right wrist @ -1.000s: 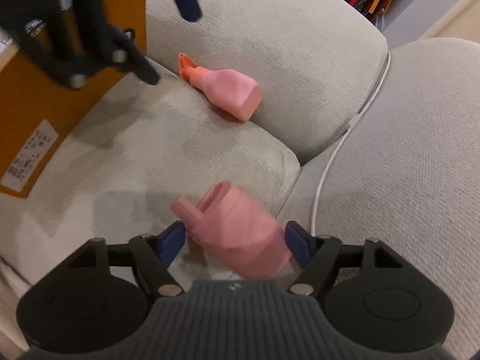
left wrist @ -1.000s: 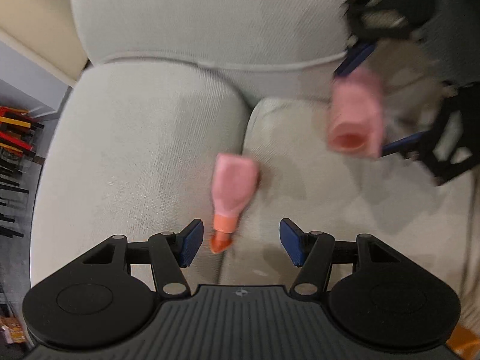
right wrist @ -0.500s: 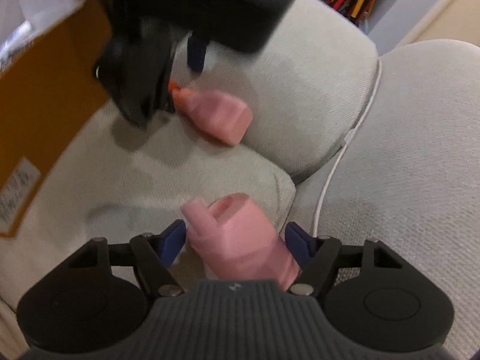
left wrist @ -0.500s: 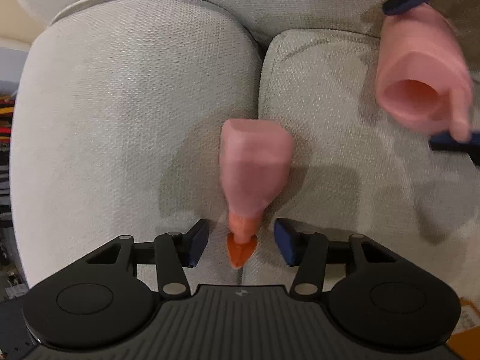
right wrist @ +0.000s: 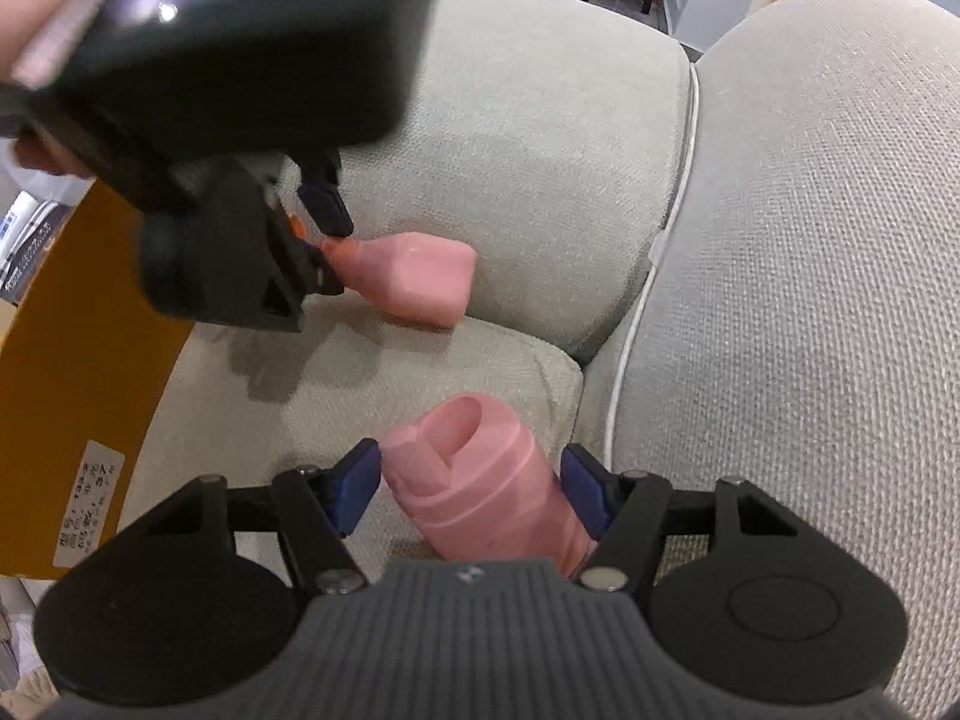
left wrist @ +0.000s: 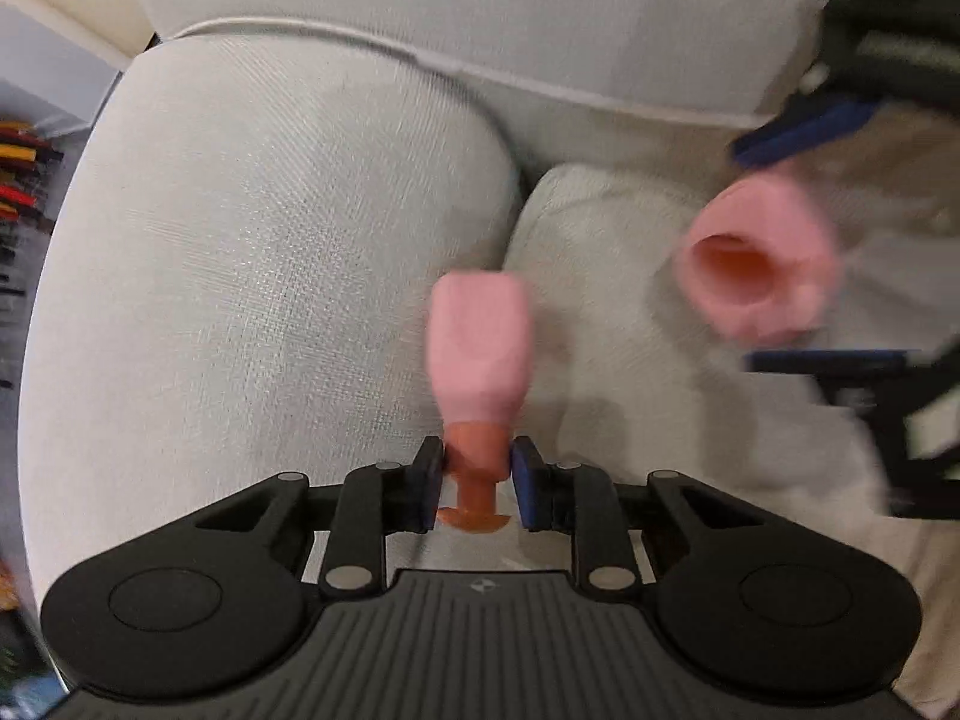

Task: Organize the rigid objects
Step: 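Lift the pink bottle with the left tool while the right tool lifts the pink cup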

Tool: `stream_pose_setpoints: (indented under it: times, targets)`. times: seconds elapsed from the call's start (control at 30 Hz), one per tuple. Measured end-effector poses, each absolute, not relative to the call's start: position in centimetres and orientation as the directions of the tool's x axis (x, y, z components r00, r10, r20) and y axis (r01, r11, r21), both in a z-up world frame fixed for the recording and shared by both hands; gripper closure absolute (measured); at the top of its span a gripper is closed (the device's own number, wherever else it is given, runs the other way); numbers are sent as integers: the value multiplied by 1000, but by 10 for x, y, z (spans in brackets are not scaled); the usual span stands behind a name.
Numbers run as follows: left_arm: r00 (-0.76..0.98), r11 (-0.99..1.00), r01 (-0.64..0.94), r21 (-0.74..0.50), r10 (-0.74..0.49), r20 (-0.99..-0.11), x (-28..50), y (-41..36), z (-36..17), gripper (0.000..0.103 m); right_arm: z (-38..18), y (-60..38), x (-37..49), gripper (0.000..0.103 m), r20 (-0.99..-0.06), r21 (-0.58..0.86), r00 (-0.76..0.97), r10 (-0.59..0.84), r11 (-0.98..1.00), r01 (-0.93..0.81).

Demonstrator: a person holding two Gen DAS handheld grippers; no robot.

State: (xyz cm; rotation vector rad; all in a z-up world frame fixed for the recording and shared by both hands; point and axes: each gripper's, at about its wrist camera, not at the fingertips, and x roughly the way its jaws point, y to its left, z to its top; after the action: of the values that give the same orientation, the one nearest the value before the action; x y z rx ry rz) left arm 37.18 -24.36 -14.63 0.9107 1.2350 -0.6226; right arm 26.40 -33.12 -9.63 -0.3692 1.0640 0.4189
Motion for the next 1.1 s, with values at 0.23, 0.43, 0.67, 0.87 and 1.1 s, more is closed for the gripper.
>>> stream_pose_setpoints:
  times: [0.23, 0.43, 0.67, 0.87, 1.1]
  targets:
    - [180, 514, 837, 189, 68, -981, 337, -236, -123, 76, -91, -341, 271, 39, -897, 37, 379, 225, 895, -445]
    - [135, 380, 907, 180, 142, -981, 307, -240, -125, 76, -88, -345, 270, 39, -894, 178, 315, 320, 897, -406]
    - [93, 346, 928, 137, 141, -986, 299, -254, -107, 98, -87, -350, 270, 40, -851, 339, 276, 446, 869, -359]
    - [153, 394, 897, 202, 152, -976, 300, -260, -114, 89, -91, -337, 264, 41, -864, 321, 249, 438, 859, -398]
    - [99, 516, 845, 141, 109, -989, 298, -246, -117, 45, -89, -352, 273, 44, -855, 352, 260, 448, 871, -343]
